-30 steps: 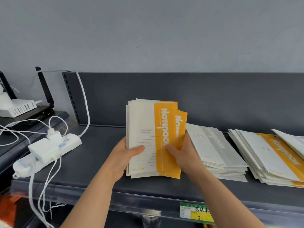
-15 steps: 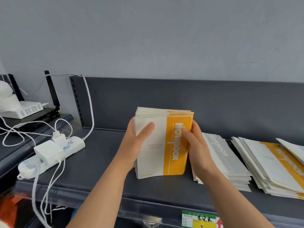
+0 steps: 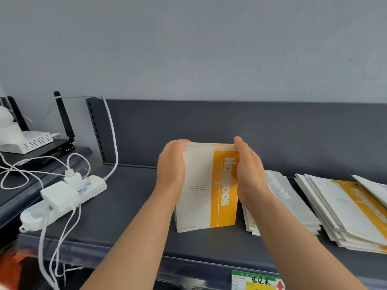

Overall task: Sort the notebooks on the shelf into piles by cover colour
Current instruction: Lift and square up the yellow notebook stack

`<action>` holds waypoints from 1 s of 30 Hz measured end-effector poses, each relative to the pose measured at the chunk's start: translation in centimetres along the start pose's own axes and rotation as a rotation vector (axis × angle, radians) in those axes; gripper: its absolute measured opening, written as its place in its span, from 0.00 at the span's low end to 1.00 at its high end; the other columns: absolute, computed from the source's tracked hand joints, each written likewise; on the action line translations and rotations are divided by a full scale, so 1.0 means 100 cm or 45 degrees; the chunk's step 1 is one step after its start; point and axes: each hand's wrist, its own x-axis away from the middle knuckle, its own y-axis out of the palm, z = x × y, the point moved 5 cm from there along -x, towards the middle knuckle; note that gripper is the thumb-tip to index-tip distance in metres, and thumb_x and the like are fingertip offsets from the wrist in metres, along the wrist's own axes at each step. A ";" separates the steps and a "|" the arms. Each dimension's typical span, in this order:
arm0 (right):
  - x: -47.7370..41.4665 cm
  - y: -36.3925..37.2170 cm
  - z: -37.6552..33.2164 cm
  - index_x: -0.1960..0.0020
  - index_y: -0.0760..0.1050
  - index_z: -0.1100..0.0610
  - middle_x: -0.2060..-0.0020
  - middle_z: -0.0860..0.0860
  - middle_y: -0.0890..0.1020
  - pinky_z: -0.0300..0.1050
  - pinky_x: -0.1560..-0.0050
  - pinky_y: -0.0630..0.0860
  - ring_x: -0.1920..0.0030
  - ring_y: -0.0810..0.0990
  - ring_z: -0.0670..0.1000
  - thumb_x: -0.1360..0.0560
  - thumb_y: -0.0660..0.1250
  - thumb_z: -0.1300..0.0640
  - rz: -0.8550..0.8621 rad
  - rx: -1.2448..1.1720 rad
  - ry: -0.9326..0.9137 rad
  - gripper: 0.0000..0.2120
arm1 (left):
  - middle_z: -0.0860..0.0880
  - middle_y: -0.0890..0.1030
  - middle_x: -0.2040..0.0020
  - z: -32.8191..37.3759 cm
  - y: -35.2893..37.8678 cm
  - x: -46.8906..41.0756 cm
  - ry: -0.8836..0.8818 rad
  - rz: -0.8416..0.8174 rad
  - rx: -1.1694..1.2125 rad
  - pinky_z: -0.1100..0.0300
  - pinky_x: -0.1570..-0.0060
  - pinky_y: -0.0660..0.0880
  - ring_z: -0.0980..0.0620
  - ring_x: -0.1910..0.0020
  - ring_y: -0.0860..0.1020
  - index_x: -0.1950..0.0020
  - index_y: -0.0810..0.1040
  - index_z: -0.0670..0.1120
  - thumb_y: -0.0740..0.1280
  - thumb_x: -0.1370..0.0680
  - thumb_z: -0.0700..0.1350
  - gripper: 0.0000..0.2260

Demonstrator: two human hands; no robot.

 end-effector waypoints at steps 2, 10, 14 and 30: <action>0.007 -0.003 0.008 0.51 0.74 0.48 0.50 0.49 0.81 0.57 0.40 0.75 0.46 0.80 0.51 0.25 0.56 0.37 -0.156 -0.062 -0.089 0.17 | 0.57 0.79 0.47 -0.007 -0.003 0.008 0.130 -0.116 0.012 0.59 0.50 0.75 0.56 0.49 0.78 0.46 0.75 0.54 0.58 0.29 0.65 0.21; 0.027 -0.014 0.042 0.39 0.65 0.42 0.44 0.39 0.78 0.45 0.46 0.78 0.44 0.78 0.43 0.23 0.65 0.53 -0.313 0.334 -0.270 0.15 | 0.58 0.76 0.43 -0.059 -0.017 0.030 0.222 -0.197 -0.341 0.67 0.54 0.72 0.60 0.45 0.76 0.34 0.67 0.55 0.67 0.25 0.55 0.21; 0.029 -0.016 0.050 0.34 0.63 0.42 0.41 0.38 0.76 0.43 0.44 0.77 0.41 0.76 0.41 0.23 0.63 0.51 -0.336 0.398 -0.256 0.19 | 0.59 0.76 0.41 -0.063 -0.019 0.027 0.142 -0.291 -0.319 0.65 0.51 0.73 0.59 0.42 0.75 0.33 0.67 0.57 0.69 0.29 0.60 0.26; 0.021 -0.021 0.088 0.32 0.65 0.47 0.39 0.46 0.73 0.43 0.44 0.75 0.44 0.76 0.46 0.21 0.59 0.49 -0.229 0.922 -0.071 0.17 | 0.54 0.72 0.34 -0.085 -0.031 0.022 -0.027 -0.386 -0.737 0.65 0.46 0.67 0.59 0.42 0.70 0.29 0.63 0.49 0.58 0.18 0.47 0.18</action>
